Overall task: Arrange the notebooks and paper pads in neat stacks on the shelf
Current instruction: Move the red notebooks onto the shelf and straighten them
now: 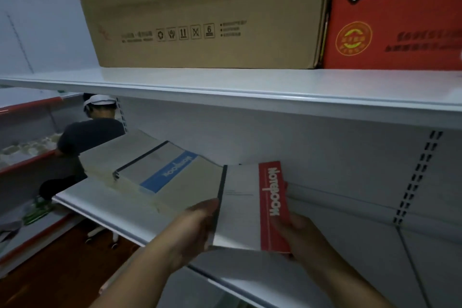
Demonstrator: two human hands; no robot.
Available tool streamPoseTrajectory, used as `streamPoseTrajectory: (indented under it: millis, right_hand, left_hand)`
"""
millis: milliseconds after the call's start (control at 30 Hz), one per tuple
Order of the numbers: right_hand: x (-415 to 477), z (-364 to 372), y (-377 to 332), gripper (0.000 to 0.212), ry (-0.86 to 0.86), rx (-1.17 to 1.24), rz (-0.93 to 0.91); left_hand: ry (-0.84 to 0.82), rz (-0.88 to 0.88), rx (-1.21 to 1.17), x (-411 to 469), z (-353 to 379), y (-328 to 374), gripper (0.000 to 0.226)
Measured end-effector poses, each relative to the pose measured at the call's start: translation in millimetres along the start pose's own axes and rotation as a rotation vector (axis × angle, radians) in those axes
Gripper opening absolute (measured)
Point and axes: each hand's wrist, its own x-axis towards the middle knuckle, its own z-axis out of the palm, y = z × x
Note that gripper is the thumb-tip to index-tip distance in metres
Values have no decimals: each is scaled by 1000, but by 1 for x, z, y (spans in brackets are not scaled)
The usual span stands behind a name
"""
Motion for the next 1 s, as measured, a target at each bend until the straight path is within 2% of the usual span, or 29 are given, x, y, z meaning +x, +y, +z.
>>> streamPoseTrajectory:
  millis: [33,100,167,200,233,300,333,400,433,500,567,633,733,800,867,933,1000]
  right_hand:
    - [3,10,-5,24,7,-81,-42]
    - [16,24,-12,30,58,-217,-106]
    - [33,30,-10,35,220,-302,-180]
    - [41,31,-5,43,335,-369,-158]
    - [47,32,-4,54,400,-445,-70]
    - [51,32,6,66,369,-486,197]
    - [51,31,12,64,307,-483,293]
    - [40,24,15,44,281,-461,288]
    - [34,17,13,31,327,-415,236]
    - [18,6,4,15,414,-119,191]
    - [2,0,-5,15,452,158,161]
    - [-2,7,-13,16,426,221,129]
    - [14,40,-24,18,343,75,59]
    - [29,60,-23,16,320,-164,-33]
    - [45,65,-10,30,410,-454,-100]
    - [52,60,1,63,547,-642,25]
    - [55,50,18,76,526,-634,248]
  left_hand:
    - [9,12,-66,6,-4,-1,23]
    - [19,40,-134,17,-18,0,41]
    - [-15,60,-152,26,-35,3,47]
    - [-31,72,-156,29,-43,6,47]
    - [-35,86,-154,33,-51,8,49]
    - [-55,112,-146,41,-68,11,55]
    - [-68,120,-137,45,-75,11,59]
    - [-52,142,-99,50,-87,10,62]
    - [-30,161,-79,51,-91,10,59]
    - [2,206,-50,52,-97,9,54]
    - [9,245,-43,52,-97,9,48]
    - [-2,269,-45,53,-89,5,37]
    - [-42,246,-80,55,-72,-5,33]
    - [-45,231,-99,56,-66,-8,39]
    - [-48,211,-117,58,-67,-10,44]
    - [-41,201,-127,59,-73,-9,43]
    - [-31,199,-120,58,-80,-8,43]
